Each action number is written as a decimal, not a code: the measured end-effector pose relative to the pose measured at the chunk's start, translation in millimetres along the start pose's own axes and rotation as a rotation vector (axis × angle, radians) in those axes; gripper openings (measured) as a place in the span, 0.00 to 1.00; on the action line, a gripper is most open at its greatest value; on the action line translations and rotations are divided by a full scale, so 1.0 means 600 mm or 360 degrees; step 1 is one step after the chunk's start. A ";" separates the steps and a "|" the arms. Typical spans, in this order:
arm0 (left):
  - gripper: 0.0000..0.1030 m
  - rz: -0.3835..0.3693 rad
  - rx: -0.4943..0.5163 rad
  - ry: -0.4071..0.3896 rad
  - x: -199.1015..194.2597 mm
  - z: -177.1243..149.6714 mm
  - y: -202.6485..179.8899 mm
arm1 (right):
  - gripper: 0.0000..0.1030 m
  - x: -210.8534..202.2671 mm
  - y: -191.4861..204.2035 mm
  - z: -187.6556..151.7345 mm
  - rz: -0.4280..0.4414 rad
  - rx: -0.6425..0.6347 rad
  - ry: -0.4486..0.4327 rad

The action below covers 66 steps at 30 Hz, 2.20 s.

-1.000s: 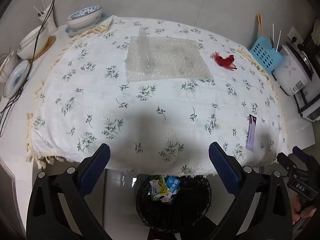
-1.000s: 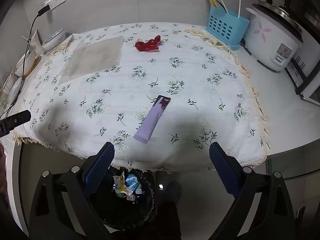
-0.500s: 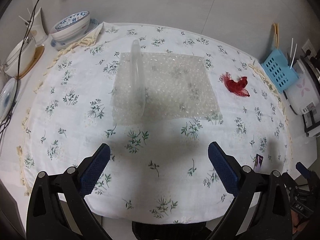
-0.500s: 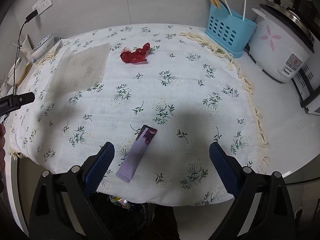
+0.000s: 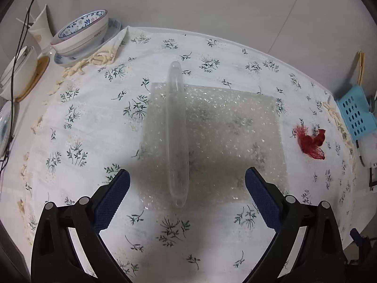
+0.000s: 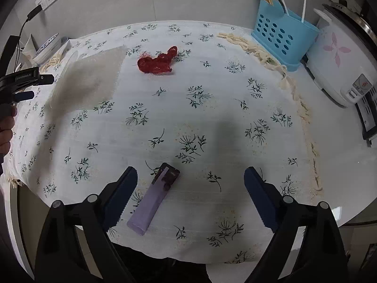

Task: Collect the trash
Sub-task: 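Grasp the clear plastic tube with the left tool while the right tool grasps the purple lighter, then lift the clear tube and purple lighter and carry both down toward the black bin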

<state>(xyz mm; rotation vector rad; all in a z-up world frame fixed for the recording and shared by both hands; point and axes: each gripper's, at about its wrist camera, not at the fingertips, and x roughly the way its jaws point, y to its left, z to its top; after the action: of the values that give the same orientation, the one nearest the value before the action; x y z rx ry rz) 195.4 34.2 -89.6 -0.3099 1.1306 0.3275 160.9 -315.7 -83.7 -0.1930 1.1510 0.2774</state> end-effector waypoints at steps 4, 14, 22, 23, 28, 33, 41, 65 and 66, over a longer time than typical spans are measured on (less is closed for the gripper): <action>0.89 0.0056 -0.0015 0.0044 0.041 0.025 0.011 | 0.79 0.008 -0.001 -0.005 0.0033 0.0047 0.0064; 0.68 0.0124 -0.0041 0.0124 0.101 0.057 0.021 | 0.56 0.055 0.039 -0.022 0.0102 0.0014 0.0236; 0.40 0.0143 -0.0041 0.0155 0.112 0.056 0.018 | 0.32 0.087 0.062 -0.022 0.0131 0.0018 0.0379; 0.37 0.0145 -0.0027 0.0153 0.111 0.055 0.017 | 0.29 0.086 0.063 -0.023 0.0124 0.0016 0.0377; 0.24 0.0138 -0.0011 0.0150 0.105 0.051 0.018 | 0.19 0.087 0.063 -0.020 0.0090 0.0051 0.0400; 0.24 0.0115 -0.0031 0.0127 0.089 0.039 0.024 | 0.15 0.085 0.061 -0.018 0.0095 0.0063 0.0410; 0.24 0.0060 -0.0016 0.0073 0.039 0.006 0.031 | 0.14 0.065 0.064 -0.017 0.0088 0.0060 0.0362; 0.24 -0.0091 0.0069 -0.0066 -0.136 -0.147 0.035 | 0.14 -0.041 0.094 -0.055 0.0176 0.0025 0.0096; 0.24 -0.0097 0.0072 -0.0068 -0.141 -0.156 0.035 | 0.14 -0.046 0.098 -0.059 0.0178 0.0024 0.0088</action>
<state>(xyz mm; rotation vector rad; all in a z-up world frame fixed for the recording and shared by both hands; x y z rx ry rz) 76.9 7.3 -50.3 -0.2953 1.0828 0.2535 101.5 -273.6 -72.9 -0.1235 1.2203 0.3641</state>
